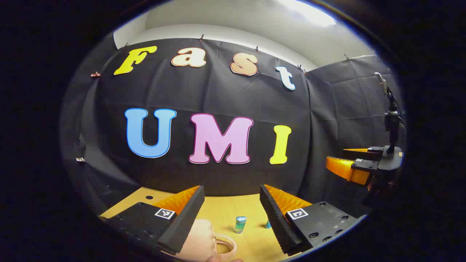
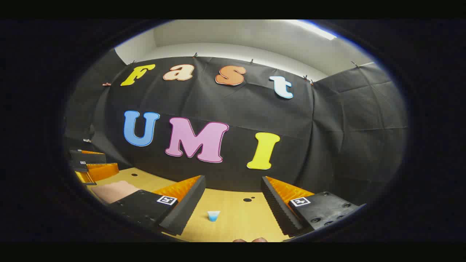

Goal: First open the suitcase, pack the skin care products into it, and then close the suitcase.

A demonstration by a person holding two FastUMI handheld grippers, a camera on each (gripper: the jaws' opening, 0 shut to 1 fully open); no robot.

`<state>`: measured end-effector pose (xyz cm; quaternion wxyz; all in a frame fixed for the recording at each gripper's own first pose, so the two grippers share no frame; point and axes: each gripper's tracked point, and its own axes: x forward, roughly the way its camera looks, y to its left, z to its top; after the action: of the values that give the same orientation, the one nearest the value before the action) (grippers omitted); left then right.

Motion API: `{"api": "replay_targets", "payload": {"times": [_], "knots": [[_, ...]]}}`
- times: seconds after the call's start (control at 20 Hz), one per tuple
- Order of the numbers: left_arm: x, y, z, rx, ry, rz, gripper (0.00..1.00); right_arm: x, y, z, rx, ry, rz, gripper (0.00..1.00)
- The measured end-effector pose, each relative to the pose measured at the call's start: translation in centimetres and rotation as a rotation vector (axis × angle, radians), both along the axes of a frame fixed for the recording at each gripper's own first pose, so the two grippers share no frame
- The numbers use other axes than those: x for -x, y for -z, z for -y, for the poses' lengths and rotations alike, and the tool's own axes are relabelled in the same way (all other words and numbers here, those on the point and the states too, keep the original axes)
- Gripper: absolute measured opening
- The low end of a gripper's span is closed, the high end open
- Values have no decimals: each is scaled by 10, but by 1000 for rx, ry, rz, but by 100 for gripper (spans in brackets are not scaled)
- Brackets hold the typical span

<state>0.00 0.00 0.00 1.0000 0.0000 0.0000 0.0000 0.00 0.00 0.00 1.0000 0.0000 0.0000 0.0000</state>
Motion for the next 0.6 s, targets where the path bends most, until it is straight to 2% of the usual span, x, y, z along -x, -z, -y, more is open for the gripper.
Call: {"api": "replay_targets", "payload": {"times": [0.35, 0.6], "knots": [[-3, 2, -9, -31, -22, -8, 96, 0, 10, 12, -23, 42, -34, 96], [-1, 0, -13, -57, -30, 2, 96, -4, 14, 7, -53, 41, -44, 95]]}}
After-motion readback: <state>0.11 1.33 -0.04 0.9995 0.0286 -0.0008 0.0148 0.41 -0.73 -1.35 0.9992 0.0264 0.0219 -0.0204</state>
